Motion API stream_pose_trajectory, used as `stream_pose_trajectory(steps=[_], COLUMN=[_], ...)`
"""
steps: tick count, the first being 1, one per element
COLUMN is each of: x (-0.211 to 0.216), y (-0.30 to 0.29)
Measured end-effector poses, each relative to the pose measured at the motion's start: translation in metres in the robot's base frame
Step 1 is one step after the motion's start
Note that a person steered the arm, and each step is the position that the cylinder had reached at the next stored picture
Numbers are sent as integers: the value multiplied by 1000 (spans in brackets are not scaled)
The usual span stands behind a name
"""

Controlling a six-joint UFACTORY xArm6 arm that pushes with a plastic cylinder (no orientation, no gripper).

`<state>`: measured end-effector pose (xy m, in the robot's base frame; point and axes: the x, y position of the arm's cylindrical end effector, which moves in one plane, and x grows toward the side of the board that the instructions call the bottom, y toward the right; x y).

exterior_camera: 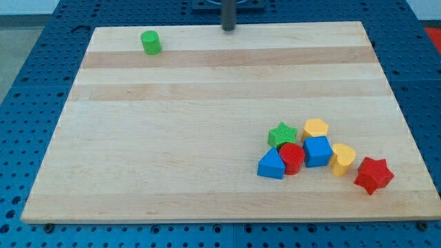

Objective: Move green circle down towards bottom

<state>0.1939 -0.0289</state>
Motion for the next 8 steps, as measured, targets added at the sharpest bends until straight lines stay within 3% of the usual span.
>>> stream_pose_trajectory(steps=[2,3,4,5,6,7,8], x=[-2,15,46,49,84,95,73], y=[-153,-114,-139,-186,-185,-152,-150])
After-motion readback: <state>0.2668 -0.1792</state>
